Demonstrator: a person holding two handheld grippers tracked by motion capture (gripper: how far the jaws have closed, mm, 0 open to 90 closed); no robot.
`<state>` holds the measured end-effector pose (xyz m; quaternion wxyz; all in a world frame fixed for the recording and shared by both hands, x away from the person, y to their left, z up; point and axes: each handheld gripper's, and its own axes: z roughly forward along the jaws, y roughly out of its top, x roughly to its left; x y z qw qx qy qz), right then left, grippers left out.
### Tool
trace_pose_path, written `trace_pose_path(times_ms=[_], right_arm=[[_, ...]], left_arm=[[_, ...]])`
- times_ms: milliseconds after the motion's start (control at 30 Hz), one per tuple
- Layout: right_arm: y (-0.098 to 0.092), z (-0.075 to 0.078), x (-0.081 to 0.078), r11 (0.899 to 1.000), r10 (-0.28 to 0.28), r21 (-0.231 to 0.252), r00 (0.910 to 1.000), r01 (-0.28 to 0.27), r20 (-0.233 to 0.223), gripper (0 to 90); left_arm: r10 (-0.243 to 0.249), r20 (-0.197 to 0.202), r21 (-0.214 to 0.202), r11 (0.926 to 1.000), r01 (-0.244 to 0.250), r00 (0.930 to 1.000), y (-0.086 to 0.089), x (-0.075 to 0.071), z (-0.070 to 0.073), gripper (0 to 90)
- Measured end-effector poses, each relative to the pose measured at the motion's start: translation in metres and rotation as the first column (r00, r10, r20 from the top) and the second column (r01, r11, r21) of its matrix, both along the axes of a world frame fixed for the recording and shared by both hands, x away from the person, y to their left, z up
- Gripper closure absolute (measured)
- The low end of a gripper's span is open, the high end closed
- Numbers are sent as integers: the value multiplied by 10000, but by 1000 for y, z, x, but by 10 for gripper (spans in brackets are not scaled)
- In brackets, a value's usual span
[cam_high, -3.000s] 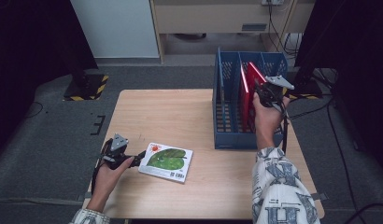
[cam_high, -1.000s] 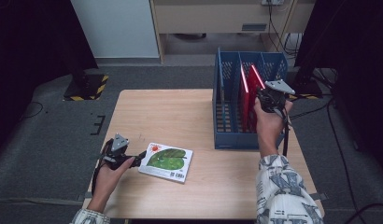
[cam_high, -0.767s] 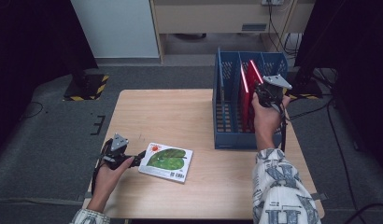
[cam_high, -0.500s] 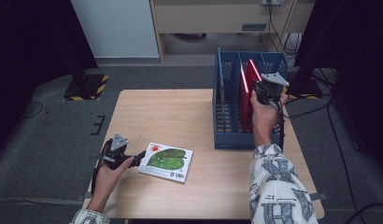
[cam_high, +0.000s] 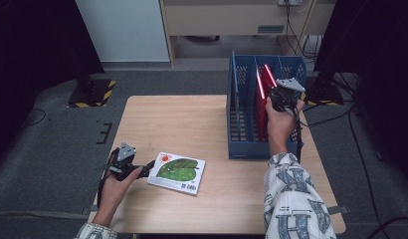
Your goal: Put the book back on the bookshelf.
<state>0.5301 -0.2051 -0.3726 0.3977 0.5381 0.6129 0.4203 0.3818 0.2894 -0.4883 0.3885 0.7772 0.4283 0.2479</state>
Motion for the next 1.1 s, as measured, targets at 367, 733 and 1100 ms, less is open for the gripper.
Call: trace_pose_path(times_ms=[367,733,1100], right_arm=[[1,0,-2,9998,176,26,9998,-176,-67,784],[2,1,-5,9990,436,44,9989,-435,-156,762],[3,8,-14,9978,665,-44,9978,-665,38,718]], left_arm=[[-10,-16,4,10000,10,10000,0,0,0,51],[-2,-10,-7,10000,2,10000,0,0,0,51],[15,11,-55,10000,-15,10000,-1,0,0,51]])
